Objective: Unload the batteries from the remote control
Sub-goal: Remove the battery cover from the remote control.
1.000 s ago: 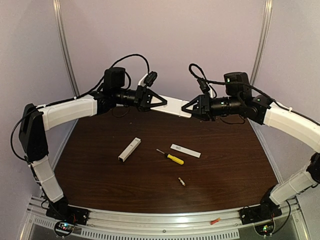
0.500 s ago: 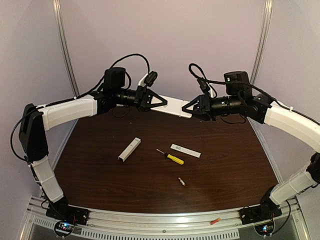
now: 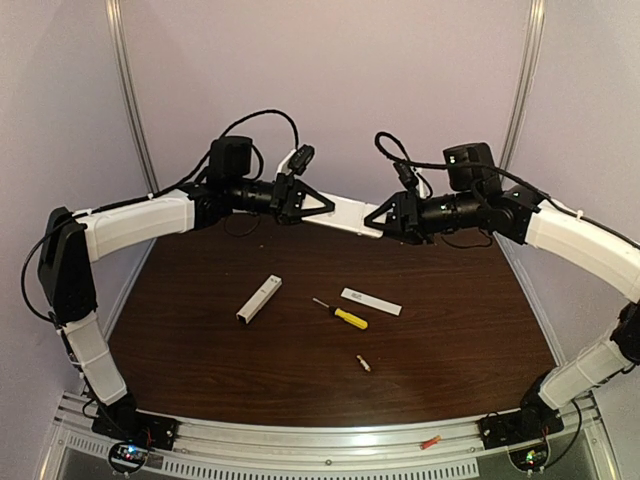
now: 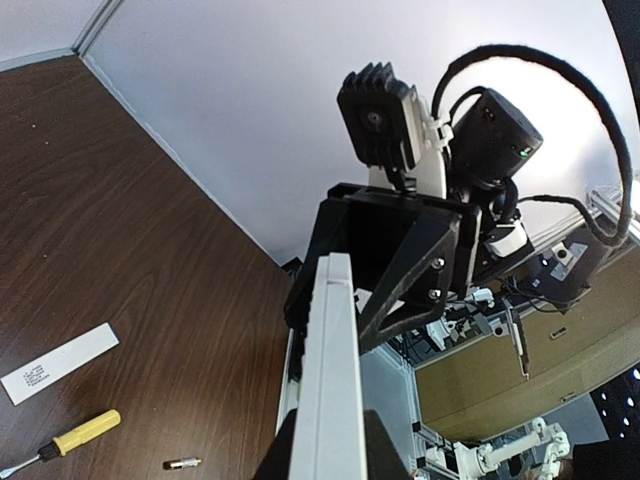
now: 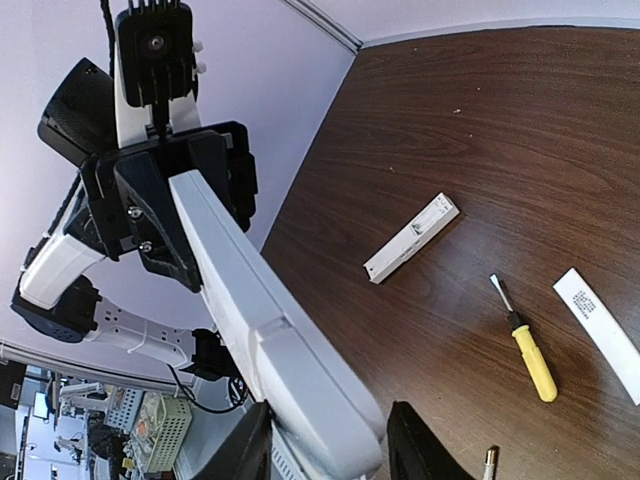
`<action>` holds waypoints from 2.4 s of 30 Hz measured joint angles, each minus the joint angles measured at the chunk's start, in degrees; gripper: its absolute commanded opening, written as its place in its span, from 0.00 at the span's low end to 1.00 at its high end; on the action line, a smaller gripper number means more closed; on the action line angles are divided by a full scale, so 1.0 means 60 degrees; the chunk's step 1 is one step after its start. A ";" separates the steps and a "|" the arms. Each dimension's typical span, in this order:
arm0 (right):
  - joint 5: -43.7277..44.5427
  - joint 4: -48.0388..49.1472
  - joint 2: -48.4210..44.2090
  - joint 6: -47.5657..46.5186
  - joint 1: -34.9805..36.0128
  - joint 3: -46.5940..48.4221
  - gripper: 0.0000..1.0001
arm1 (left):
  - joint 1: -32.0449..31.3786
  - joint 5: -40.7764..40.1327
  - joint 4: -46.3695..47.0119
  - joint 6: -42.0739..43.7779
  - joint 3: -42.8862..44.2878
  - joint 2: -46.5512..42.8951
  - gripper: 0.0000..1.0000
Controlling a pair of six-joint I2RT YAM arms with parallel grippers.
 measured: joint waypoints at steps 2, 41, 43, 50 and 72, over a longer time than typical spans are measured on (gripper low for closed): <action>0.0157 -0.0302 0.0069 -0.0047 -0.0004 0.0026 0.42 | 0.0015 -0.0131 -0.0157 0.0022 0.0000 -0.0004 0.00; 0.0936 -0.2273 0.0466 -0.1027 -0.0004 0.0780 0.18 | 0.0022 -0.1206 -0.1898 0.0973 0.0477 0.0233 0.00; 0.0965 -0.2262 0.0484 -0.0991 -0.0004 0.0780 0.14 | 0.0022 -0.1388 -0.2160 0.1126 0.0481 0.0237 0.00; 0.0976 -0.2098 0.0514 -0.0772 -0.0004 0.0754 0.07 | 0.0022 -0.1781 -0.2754 0.1497 0.0481 0.0255 0.00; 0.0951 -0.1144 0.1541 -0.0455 0.0073 -0.0109 0.02 | 0.0102 -0.2834 -0.3931 0.2419 0.0186 0.0368 0.00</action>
